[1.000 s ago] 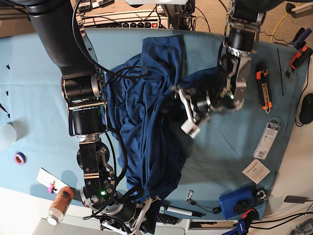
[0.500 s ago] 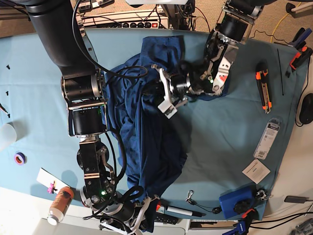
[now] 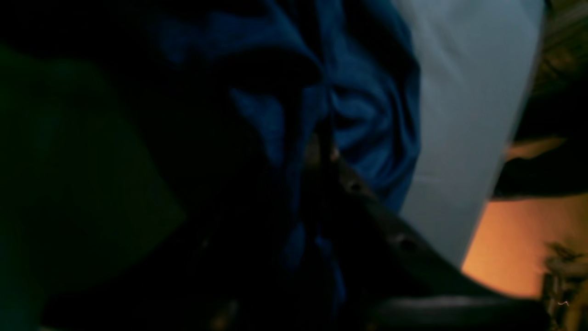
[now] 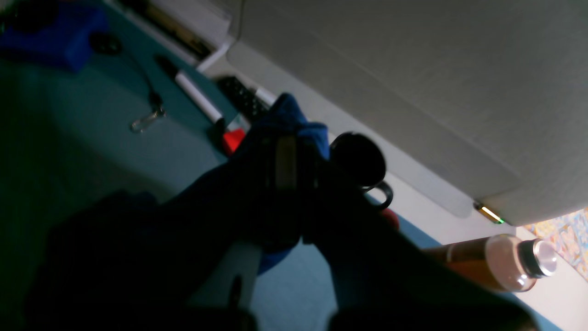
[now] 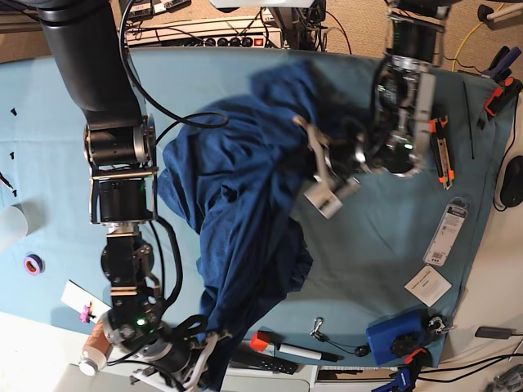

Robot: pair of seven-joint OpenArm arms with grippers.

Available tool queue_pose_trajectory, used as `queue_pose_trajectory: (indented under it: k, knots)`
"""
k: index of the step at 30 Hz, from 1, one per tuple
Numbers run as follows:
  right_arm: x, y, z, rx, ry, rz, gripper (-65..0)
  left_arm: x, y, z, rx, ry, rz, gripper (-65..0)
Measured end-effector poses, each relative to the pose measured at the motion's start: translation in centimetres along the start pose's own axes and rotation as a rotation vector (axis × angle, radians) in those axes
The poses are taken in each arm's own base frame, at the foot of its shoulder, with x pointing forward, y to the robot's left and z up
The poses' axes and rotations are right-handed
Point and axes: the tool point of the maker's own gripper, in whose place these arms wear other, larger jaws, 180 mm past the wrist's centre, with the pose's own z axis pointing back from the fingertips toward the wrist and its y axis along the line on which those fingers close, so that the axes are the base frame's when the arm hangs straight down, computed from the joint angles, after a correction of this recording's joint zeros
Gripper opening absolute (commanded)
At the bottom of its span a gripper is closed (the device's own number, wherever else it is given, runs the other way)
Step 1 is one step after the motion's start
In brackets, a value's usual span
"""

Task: Layout the t-shirt on the table in an organized manner, then fold the t-shirt properly
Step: 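Lift the shirt with both grippers and stretch it apart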

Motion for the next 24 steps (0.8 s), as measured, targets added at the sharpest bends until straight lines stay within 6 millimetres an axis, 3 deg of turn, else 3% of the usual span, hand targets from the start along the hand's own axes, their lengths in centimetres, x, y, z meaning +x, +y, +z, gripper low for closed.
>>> queue_pose_trajectory:
  k: [5, 10, 13, 19, 24]
  knots:
    - [-0.2, -1.9, 1.9, 0.001, 0.022, -0.096, -65.0, 1.0, 1.6, 2.8, 0.081, -0.002, -0.081, -65.0]
    - [2.2, -3.5, 5.5, -0.047, -0.082, -0.142, -65.0, 3.2, 1.5, 4.8, 0.118, -0.041, -0.186, -65.0]
    - [2.5, -3.9, 7.5, -0.082, -0.132, -0.150, -65.0, 4.8, 2.1, 6.4, 0.185, -0.074, -0.253, -65.0]
    - [-1.4, -3.2, 9.4, -0.119, -0.104, -0.178, -65.0, 8.2, 3.5, 11.0, 0.318, -0.167, -0.345, -65.0]
    - [-2.2, -1.9, 11.8, -0.141, -0.133, -0.153, -65.0, 11.3, 4.7, 15.6, 0.451, -0.235, -0.412, -65.0]
